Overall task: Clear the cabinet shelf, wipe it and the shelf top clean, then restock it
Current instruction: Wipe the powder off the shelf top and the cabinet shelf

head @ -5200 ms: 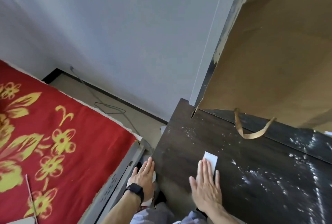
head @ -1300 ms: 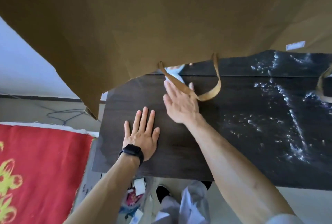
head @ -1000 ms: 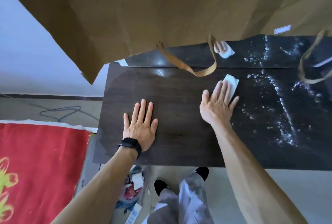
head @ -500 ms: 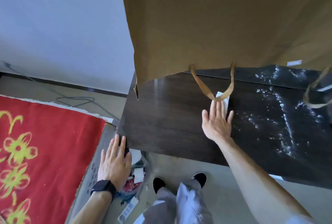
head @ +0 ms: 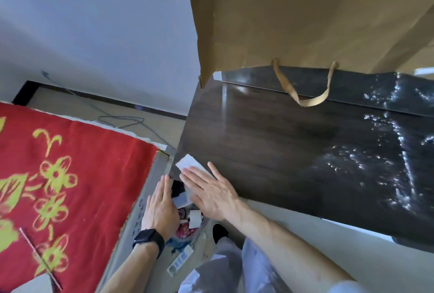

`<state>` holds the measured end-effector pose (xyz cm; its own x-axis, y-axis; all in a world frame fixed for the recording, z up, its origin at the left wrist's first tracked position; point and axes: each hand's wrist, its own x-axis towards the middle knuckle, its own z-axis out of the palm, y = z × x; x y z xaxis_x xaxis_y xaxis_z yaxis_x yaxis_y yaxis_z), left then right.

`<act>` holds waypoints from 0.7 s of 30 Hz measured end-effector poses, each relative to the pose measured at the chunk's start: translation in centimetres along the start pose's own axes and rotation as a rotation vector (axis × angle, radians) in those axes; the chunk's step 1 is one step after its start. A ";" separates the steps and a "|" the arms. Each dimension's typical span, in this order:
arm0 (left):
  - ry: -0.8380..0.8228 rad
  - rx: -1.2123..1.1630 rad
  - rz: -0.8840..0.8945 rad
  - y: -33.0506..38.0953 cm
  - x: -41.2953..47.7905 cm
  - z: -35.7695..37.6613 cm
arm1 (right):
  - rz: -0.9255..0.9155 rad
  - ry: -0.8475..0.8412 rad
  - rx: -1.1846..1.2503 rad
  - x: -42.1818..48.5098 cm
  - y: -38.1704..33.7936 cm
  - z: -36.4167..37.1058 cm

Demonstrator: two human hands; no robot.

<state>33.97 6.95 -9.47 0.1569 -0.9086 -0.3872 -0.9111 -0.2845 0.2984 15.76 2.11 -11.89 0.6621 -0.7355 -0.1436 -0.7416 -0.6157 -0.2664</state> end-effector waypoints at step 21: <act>-0.025 0.116 0.159 1.9 1.1 -2.5 | 0.199 0.043 0.097 -0.6 0.8 -0.7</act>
<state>33.38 4.64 -7.21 -0.0010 -0.9311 -0.3648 -0.9616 -0.0991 0.2558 14.68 1.89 -11.37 0.4973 -0.8522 -0.1625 -0.8418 -0.4287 -0.3280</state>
